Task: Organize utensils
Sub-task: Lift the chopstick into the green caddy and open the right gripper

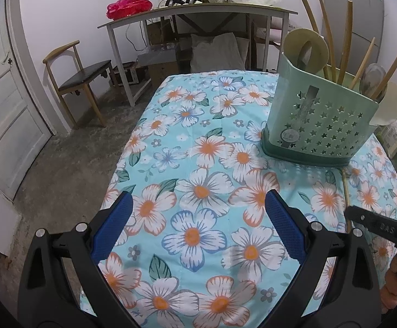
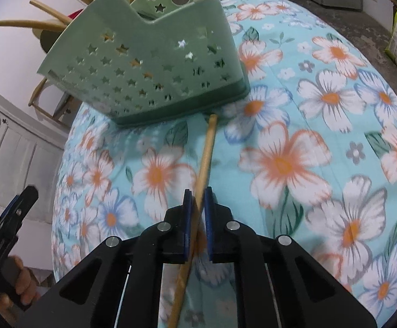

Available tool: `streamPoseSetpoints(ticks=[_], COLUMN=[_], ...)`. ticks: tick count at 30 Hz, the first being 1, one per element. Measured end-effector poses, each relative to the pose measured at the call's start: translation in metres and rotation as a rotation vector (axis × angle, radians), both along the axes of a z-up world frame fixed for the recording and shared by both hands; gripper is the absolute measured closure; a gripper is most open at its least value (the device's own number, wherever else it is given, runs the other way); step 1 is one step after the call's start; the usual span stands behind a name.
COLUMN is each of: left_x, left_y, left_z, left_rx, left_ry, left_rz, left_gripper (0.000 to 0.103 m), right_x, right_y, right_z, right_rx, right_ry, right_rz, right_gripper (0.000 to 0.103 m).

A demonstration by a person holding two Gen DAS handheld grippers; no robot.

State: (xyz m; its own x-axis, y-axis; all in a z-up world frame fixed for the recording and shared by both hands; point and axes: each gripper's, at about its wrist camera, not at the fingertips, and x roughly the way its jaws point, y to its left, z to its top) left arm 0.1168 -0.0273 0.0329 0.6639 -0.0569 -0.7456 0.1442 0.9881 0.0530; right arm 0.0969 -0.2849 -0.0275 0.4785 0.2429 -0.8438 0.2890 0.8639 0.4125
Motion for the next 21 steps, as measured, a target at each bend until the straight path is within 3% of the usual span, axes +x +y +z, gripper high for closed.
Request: streamPoseSetpoints(ticks=[9,12,21], left_x=[0.002,0.002,0.006], left_y=[0.004,0.006,0.012], left_z=[-0.018,-0.020,-0.022], left_rx=[-0.047,-0.057,-0.058], left_ry=[0.070,0.077,0.092], left_rz=[-0.023,-0.025,-0.010], left_gripper=[0.010,0.010,0.010], right_x=[-0.021,-0.014,0.013], right_y=[0.004,0.003,-0.006], right_z=[0.004,0.003,0.001], right_rx=[-0.016,-0.012,-0.037], right_ry=[0.064,0.062,0.006], right_rz=[0.110,0.089,-0.002], right_gripper=[0.090,0.083,0.086])
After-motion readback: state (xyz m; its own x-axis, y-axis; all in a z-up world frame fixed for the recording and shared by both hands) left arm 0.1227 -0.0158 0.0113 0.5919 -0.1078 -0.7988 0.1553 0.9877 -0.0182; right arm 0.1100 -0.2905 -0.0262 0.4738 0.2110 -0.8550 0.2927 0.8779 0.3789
